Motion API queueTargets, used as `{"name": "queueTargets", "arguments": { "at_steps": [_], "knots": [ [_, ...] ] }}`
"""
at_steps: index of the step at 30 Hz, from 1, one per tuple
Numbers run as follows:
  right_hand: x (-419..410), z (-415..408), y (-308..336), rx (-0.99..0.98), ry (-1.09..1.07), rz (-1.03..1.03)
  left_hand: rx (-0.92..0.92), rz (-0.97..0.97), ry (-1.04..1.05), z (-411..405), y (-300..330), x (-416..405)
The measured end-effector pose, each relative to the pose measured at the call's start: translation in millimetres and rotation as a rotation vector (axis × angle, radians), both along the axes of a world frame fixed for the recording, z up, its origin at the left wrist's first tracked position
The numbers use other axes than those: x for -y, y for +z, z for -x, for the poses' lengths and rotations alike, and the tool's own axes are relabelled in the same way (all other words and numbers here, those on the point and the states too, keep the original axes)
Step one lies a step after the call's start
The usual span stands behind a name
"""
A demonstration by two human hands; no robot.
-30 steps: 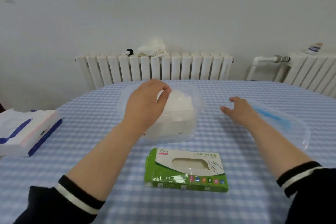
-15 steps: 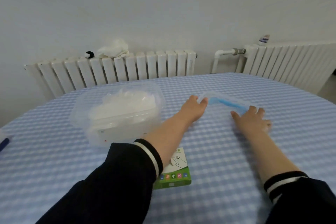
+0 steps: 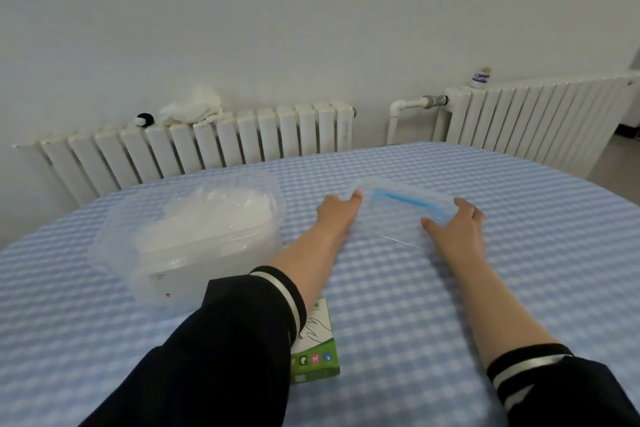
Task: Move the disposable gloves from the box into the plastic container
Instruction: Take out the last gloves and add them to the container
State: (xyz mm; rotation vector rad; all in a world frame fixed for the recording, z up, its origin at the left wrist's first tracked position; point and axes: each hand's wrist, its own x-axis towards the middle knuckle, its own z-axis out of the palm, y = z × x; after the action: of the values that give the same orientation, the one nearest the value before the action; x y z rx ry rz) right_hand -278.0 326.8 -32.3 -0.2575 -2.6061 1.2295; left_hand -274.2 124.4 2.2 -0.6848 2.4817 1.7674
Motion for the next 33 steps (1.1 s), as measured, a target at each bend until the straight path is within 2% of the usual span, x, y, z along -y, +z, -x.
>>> {"name": "queueTargets", "arguments": {
  "at_steps": [2, 4, 10, 13, 17, 21, 25, 27, 30, 33],
  "knots": [
    [1.6, -3.0, 7.0, -0.071, 0.025, 0.125, -0.097, -0.049, 0.121, -3.4, 9.9, 2.1],
    [6.8, -6.0, 12.6, -0.163, 0.062, 0.247, -0.255, -0.043, 0.152, -15.9, 30.1, 2.9],
    [54.7, -26.3, 37.2, -0.313, 0.247, 0.542, -0.612, 0.219, -0.020, -96.6, 104.0, 30.9],
    [90.8, -42.8, 53.5, -0.280, 0.421, 0.592, -0.636, 0.399, 0.061, -142.9, 118.4, 67.2],
    [143.9, -68.5, 65.9, -0.186, 0.655, 0.397, -0.535, 0.497, 0.284, -186.3, 114.3, 133.0],
    [182.8, -85.4, 73.1, -0.172, 0.802, 0.184, -0.322, 0.431, 0.387, -208.3, 95.9, 184.9],
    [209.6, -83.3, 86.7, -0.145, 0.819, -0.029, -0.233, 0.259, 0.396, -209.0, 86.1, 215.5],
    [218.6, -83.2, 90.6, -0.149, 0.817, -0.131, -0.226, 0.244, 0.418, -209.7, 84.0, 222.9],
    [226.7, -83.3, 93.2, -0.137, 0.813, -0.188, -0.210, 0.234, 0.457, -209.5, 81.0, 227.5],
    [229.9, -82.8, 95.7, -0.138, 0.811, -0.201, -0.236, 0.143, 0.518, -209.7, 82.7, 226.9]
  ]
}}
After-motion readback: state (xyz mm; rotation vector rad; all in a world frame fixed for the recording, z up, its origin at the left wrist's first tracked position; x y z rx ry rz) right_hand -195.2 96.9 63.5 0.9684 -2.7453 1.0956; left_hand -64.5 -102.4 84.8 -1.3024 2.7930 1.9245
